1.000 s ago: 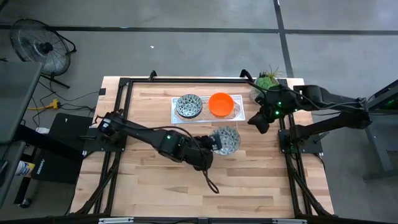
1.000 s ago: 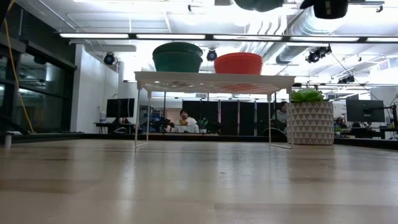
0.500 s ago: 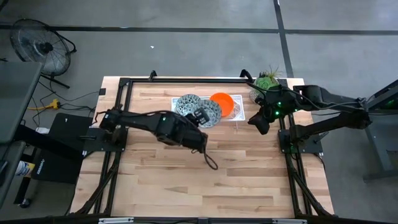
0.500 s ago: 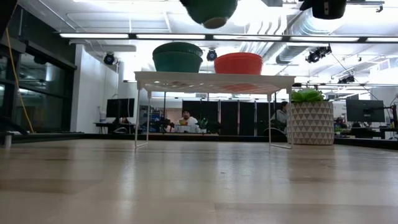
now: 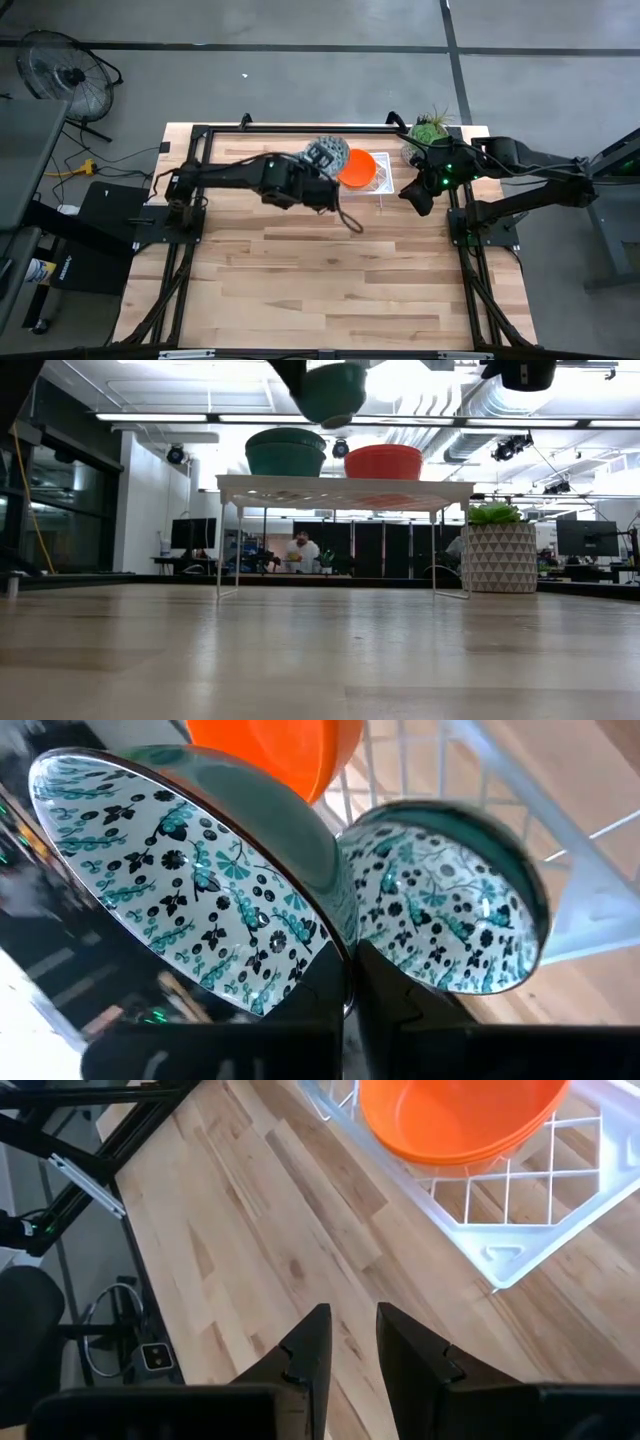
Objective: Pick & Place Mini bowls
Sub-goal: Stack the blue patterned bowl on top of the other blue patterned bowls on the shelf
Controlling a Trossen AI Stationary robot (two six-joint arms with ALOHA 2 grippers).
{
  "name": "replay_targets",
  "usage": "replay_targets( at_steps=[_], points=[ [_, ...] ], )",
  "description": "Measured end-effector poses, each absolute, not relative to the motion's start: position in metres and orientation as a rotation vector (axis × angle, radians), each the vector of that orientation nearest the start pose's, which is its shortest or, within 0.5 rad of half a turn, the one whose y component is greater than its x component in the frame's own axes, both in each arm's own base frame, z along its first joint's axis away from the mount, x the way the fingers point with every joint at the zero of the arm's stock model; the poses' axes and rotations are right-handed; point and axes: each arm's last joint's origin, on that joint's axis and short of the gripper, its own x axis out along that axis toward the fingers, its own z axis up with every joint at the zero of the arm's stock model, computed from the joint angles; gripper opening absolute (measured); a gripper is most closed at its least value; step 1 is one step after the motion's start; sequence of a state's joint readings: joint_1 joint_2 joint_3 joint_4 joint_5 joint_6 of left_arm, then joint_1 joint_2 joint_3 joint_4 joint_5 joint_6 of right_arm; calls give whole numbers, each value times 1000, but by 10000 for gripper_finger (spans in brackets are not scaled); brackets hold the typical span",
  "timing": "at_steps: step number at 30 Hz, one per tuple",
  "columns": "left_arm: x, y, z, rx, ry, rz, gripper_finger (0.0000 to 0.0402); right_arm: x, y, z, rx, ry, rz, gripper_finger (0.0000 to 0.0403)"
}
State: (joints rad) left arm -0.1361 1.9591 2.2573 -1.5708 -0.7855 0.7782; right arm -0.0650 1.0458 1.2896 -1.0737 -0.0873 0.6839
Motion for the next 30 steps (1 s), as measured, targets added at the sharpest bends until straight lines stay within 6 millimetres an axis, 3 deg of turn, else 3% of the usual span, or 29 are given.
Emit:
replay_targets(
  at_steps=[7,19,30],
  points=[
    [363,-10,390,970,1345,133,0,176,-9,378,691,802,-268,71],
    [364,-11,389,751,1300,238,0,176,-10,378,646,805,-260,71],
    [364,-12,389,708,1290,264,0,175,-10,377,612,812,-256,71]
  ],
)
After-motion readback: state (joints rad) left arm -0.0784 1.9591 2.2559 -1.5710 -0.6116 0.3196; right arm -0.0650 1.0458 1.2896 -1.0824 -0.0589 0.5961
